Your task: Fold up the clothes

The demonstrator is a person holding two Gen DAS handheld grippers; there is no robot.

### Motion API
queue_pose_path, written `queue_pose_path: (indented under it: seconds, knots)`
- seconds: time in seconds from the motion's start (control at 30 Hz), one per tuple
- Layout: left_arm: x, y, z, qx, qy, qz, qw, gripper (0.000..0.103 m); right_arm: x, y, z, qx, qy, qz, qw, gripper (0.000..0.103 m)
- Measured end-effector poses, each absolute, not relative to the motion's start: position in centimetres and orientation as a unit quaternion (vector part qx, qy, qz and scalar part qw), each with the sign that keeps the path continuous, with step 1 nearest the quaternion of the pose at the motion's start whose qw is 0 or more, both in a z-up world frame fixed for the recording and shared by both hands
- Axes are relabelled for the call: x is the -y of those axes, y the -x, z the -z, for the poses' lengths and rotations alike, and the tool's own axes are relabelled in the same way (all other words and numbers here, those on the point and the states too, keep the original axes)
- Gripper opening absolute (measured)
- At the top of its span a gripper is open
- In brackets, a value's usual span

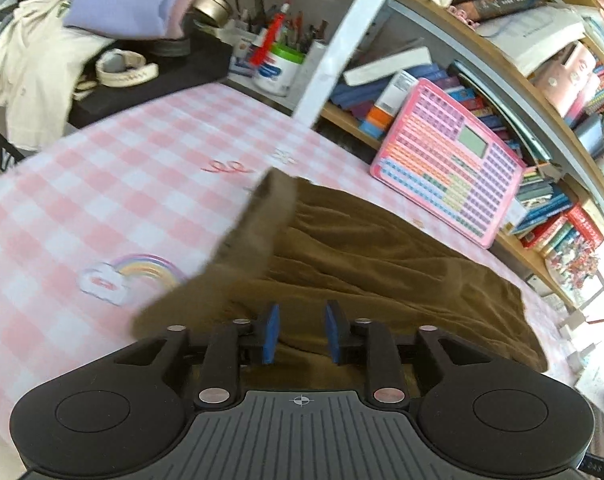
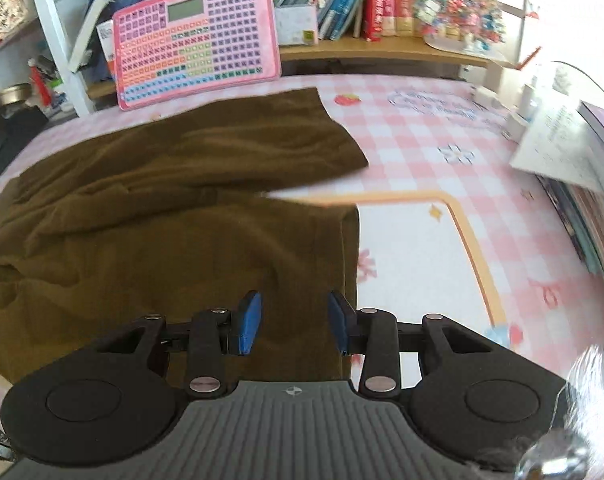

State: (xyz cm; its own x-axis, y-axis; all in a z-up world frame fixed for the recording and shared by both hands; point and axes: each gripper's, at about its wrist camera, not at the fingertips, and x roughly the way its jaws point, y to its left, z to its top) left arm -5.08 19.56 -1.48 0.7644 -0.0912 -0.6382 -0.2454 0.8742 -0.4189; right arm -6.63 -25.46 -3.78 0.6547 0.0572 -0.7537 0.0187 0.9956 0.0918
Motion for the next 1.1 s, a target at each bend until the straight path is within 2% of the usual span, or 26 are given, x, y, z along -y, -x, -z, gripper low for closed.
queue_pose_path:
  seconds: [0.3,0.5,0.7,0.83,1.1]
  knots:
    - [-22.6,5.0,2.0,-0.344,0.219,-0.031,0.912,0.030,23.0,9.1,5.7,-0.427,-0.008,0.044,0.903,0.032]
    - [-21.3,0.1,2.9,-0.364,0.177,0.006,0.914,0.022,22.4,8.6,5.8,-0.438,0.025,0.047,0.898,0.031]
    - [-22.3,-3.7,3.8,-0.375,0.170,-0.026,0.911,0.026,22.9,8.0,5.8,-0.439,0.038,0.043,0.896,0.031]
    - [-21.8,-4.9,4.7,-0.398,0.128,-0.027,0.908,0.026,24.2,7.1,5.8,-0.437,0.035,0.059,0.897,0.032]
    - [-21.3,-5.8,4.8,-0.397,0.127,-0.016,0.909,0.026,25.8,4.8,6.0,-0.431,0.051,0.086,0.897,0.034]
